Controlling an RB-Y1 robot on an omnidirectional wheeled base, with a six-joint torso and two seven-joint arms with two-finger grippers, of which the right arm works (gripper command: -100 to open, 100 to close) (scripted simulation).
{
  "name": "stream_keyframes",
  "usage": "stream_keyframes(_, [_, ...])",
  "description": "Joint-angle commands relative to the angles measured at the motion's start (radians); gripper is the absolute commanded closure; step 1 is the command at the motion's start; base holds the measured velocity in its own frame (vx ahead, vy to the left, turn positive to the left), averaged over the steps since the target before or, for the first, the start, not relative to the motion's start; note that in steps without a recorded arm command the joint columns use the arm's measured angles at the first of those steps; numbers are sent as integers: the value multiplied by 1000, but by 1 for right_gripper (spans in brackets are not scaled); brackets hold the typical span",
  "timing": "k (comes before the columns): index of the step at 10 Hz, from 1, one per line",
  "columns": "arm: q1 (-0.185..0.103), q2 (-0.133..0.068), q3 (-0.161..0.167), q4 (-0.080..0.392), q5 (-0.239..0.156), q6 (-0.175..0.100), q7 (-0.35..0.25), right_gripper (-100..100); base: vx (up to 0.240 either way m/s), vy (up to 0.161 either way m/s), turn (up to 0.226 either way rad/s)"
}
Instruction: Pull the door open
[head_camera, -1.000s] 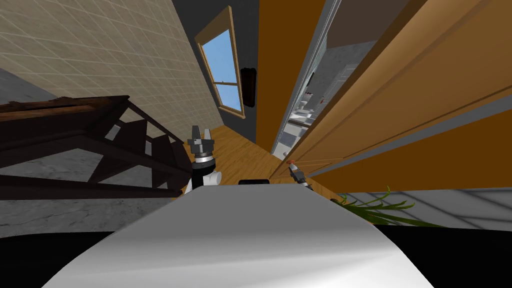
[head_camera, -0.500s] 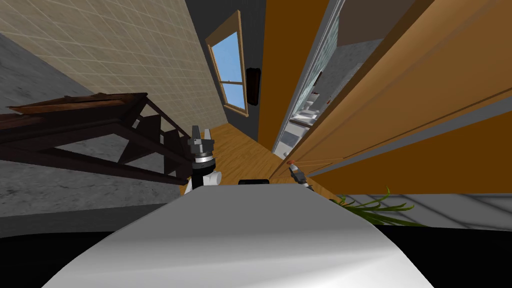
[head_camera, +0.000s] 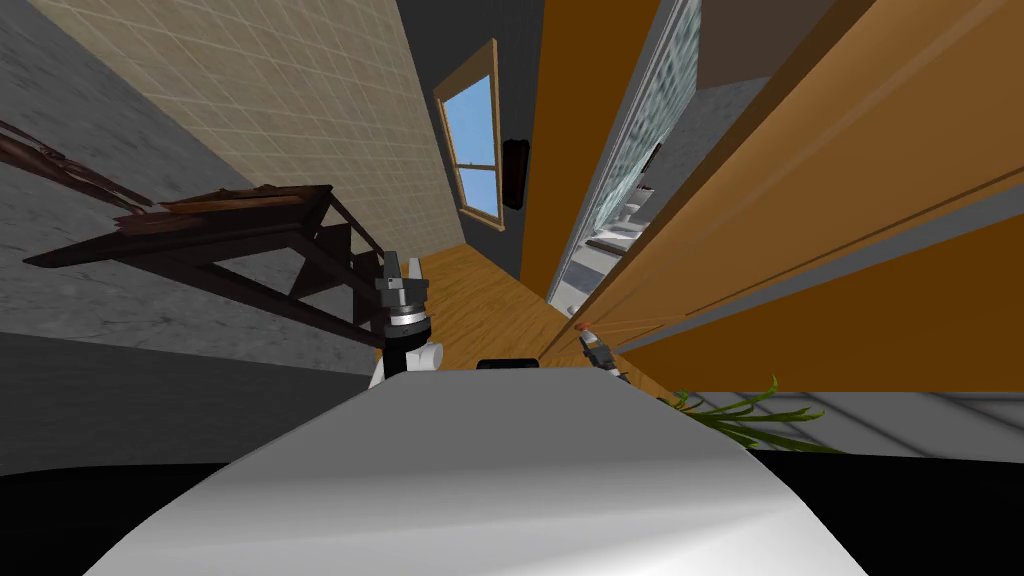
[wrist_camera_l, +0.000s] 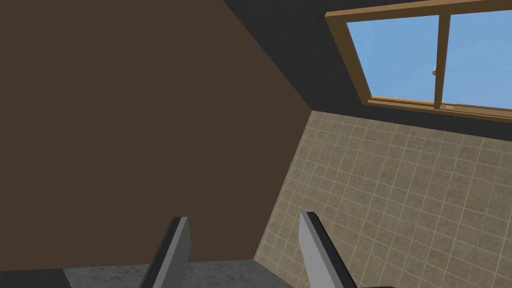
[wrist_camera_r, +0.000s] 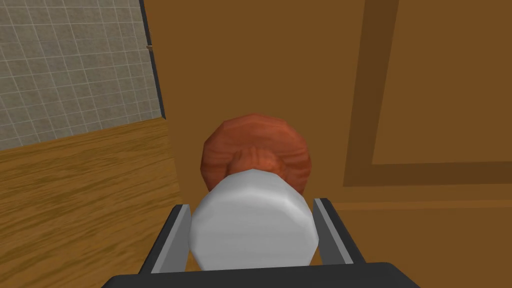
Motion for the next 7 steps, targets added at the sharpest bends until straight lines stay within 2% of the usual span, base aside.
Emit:
stream_keyframes(1, [1, -1, 3, 7, 2, -13, -5, 100, -200, -76, 103])
stream_keyframes(2, [1, -2, 5, 13, 3, -20, -8, 100, -205, -89, 120])
stream_keyframes(3, [-1, 0, 5, 10, 3, -13, -5, 100, -91, -39, 33])
stream_keyframes(7, [-9, 0, 16, 37, 5, -34, -16, 100, -172, -65, 147])
